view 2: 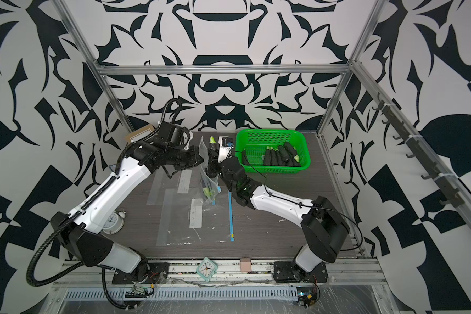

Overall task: Place the eggplant in a zip-top bag and seal the zipper
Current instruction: Place the eggplant in the zipper food storage bag.

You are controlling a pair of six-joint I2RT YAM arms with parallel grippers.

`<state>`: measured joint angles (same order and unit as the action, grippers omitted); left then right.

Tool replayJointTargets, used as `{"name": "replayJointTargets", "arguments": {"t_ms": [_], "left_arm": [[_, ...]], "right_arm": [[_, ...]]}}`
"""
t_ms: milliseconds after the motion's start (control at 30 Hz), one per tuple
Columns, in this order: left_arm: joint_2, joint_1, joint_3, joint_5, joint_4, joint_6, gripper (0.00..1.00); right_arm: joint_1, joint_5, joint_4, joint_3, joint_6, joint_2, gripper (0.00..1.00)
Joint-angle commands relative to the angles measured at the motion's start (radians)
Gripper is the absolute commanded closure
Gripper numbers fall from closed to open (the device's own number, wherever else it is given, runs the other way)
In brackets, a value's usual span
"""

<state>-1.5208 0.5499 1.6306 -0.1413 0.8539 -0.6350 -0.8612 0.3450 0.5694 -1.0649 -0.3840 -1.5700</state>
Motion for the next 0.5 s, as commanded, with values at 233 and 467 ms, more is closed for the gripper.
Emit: {"name": "replayJointTargets", "arguments": {"t_ms": [233,467], "left_arm": [[0.0,-0.001,0.046,0.0,-0.011,0.006,1.0],[0.01,-0.01,0.035,0.0,-0.019,0.008,1.0]], "right_arm": [[-0.051,0.066,0.102,-0.007,0.071,-0.035,0.78],[-0.051,0.071,0.088,0.01,0.105,-0.025,0.64]]}}
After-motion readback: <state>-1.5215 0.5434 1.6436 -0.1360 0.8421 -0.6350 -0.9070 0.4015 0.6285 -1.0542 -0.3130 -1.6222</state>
